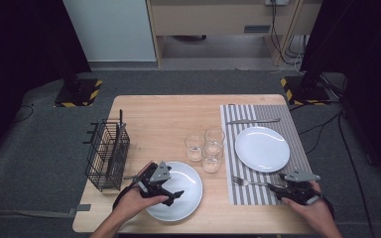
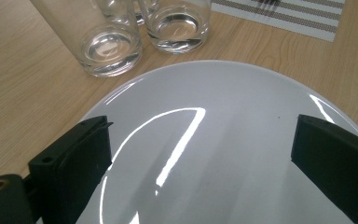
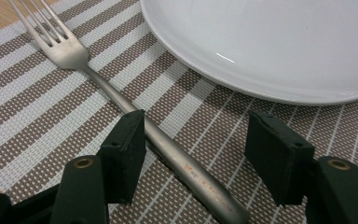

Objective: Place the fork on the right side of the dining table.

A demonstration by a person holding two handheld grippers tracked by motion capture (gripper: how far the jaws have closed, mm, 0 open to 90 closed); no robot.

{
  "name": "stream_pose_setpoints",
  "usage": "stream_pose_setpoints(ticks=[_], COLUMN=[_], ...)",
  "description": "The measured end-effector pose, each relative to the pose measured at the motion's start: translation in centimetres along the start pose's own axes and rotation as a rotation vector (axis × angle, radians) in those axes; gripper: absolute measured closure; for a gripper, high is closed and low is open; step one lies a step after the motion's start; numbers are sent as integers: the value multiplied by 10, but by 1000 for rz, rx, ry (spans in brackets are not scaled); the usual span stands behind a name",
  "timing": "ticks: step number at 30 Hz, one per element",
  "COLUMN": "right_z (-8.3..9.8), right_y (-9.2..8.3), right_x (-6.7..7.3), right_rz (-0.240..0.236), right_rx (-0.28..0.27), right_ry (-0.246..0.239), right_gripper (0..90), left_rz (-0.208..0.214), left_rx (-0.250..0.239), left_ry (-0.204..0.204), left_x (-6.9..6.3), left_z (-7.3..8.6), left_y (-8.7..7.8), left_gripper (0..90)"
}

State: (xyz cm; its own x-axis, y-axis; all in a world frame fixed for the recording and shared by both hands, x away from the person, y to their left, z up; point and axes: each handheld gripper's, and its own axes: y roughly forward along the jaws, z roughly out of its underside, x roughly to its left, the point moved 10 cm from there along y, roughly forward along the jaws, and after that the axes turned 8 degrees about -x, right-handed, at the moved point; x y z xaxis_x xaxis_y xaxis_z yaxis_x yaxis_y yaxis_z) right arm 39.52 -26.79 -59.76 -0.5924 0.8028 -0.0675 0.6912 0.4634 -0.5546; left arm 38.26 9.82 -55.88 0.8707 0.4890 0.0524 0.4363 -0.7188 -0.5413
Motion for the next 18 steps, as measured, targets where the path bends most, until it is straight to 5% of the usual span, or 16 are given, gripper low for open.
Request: stream_pose_setpoints(ticks=[18], right_z=[1], right_y=[0], right_x=[-12], right_rz=[32], right_rx=[12], right_ry=[18], right_gripper=[398], left_rz=[6], left_rx=[-1], left_ry=[1], left_x=[-3], left_z=[-1], left_y=[1], left_gripper=[43])
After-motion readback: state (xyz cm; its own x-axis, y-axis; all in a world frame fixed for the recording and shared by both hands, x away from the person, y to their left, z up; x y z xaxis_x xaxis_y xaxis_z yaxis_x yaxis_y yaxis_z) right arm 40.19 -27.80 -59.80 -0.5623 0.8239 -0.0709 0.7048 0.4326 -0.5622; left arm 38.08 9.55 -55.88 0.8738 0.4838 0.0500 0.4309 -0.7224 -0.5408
